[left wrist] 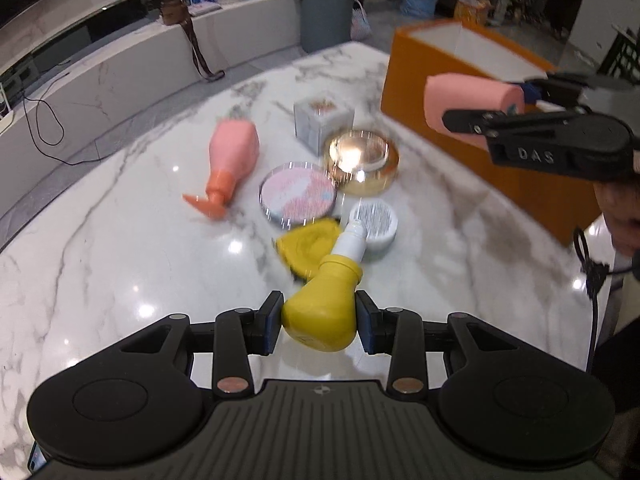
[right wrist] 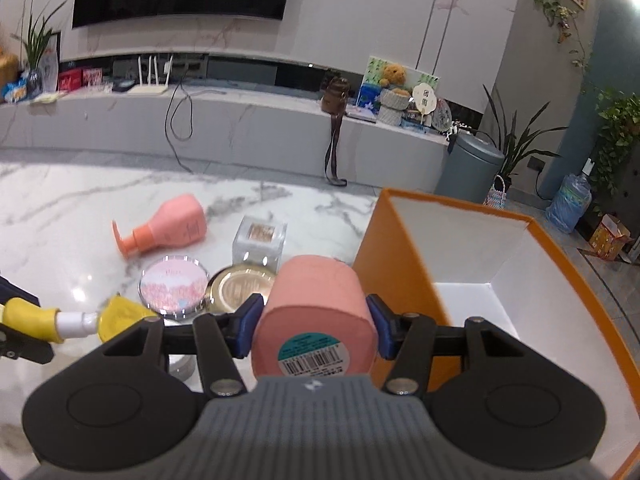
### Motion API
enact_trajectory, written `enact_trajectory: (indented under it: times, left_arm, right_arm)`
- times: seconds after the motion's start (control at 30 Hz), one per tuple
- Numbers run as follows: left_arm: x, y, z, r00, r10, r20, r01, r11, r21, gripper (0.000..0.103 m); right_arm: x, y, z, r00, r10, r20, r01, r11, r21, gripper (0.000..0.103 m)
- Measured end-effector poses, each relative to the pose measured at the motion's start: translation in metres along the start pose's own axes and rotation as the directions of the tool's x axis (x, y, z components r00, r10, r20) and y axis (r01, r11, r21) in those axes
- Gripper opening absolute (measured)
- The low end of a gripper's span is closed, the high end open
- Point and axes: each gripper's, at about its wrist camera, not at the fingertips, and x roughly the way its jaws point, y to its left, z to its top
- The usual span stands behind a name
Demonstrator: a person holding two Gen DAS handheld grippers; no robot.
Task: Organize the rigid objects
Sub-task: 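Lift the yellow bottle and pink roll and carry them over the orange box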
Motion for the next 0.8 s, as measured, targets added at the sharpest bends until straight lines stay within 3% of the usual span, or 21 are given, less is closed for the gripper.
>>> enact_trajectory:
  times: [0.5,0.8]
  left_arm:
    - [-0.010,-0.049,0.058,0.991,-0.039,0.124,0.040,0.999,-0.003,0.043]
    - [-0.008,-0.096,0.098,0.979,-0.078,0.190,0.075,0.997,0.028,0.043]
  right_arm:
    - [-0.046,-0.053,0.027,0.992,-0.014,0.126,-0.001,0.993,0.119,0.055]
    - [-0.047,-0.097,0.032,0.989,-0.055,0.138,0.026,0.979,0.202,0.055]
